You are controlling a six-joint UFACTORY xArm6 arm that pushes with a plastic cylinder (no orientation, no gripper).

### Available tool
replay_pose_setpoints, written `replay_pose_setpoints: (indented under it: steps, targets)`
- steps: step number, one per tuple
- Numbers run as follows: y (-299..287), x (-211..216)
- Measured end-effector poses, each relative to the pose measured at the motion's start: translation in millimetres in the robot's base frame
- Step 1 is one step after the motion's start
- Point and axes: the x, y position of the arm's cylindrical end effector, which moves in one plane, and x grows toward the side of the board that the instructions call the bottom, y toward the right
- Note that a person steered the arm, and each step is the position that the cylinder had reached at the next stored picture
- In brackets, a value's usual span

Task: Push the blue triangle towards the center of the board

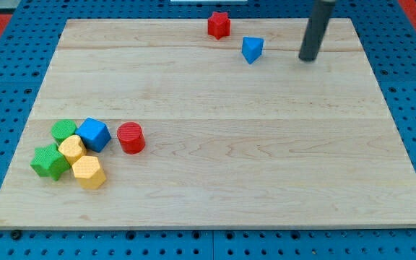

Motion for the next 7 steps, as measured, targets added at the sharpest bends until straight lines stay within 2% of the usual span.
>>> replay_pose_setpoints:
  steps: [1, 3, 4, 5, 6, 7]
  targets:
    - [-82, -38]
    - [-145, 99]
    - [-124, 67]
    - [-153, 41]
    - [-87, 36]
    - [-57, 94]
